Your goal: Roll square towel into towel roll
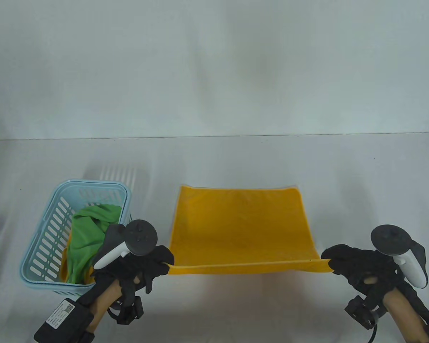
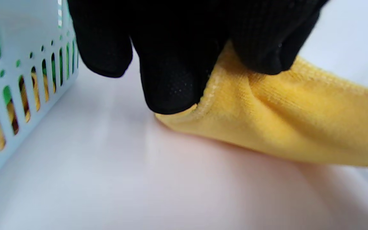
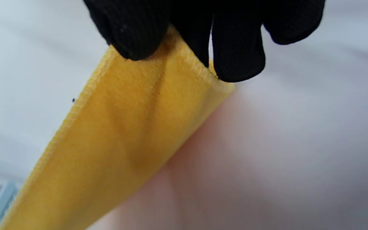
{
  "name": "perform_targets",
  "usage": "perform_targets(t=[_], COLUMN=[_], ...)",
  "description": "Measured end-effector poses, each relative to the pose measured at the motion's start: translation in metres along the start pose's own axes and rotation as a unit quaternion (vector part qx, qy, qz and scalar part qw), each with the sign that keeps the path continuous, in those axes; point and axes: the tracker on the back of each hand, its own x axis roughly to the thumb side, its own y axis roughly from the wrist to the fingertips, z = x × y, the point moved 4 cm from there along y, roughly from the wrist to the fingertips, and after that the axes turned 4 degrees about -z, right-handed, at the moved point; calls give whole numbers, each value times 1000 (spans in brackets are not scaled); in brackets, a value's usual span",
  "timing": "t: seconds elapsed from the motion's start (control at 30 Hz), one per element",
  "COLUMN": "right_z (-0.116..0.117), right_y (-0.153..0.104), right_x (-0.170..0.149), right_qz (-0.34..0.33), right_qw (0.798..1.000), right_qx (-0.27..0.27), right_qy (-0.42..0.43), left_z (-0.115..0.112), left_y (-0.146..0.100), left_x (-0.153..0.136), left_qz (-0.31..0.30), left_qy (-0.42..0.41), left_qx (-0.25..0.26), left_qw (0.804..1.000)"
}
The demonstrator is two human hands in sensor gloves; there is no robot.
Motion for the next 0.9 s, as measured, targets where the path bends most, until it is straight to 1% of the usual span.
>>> perform_targets(t=[0.1,0.2,0.3,0.33,0.37,0.47,0.57,0.63,0.7,0.73,0.8,0.9], right_z=[7,11,14,14,14,8,-4,-13,-18,-21,-24,-26], right_y=[-5,-13,-21,-22,-22,-15,1,13,24,33,47,63], right_x=[-5,-6,-6,-6,-6,-5,1,7,9,11,11,11], right_qz=[0,-9,-22,-26,-27,-26,-26,-22,-14,-5,11,30], right_qw=[1000,999,999,999,998,999,998,996,994,993,991,987], right_qx=[21,33,40,41,40,14,-47,-82,-104,-116,-131,-156], right_qy=[-12,-4,16,23,27,25,14,9,10,14,16,13], left_z=[-11,-17,-24,-24,-23,-9,12,23,31,35,41,44], left_y=[-6,-13,-19,-20,-20,-10,8,20,32,40,54,70], left_x=[5,9,13,13,13,6,-3,-7,-10,-12,-12,-13], left_qz=[-17,-34,-58,-61,-60,-21,34,63,89,102,117,142], left_qy=[9,10,-5,-7,-7,2,2,-7,-13,-8,14,42], left_qx=[-29,-49,-95,-103,-100,-43,25,56,72,81,101,116], left_qw=[999,998,994,993,993,999,999,996,993,991,988,982])
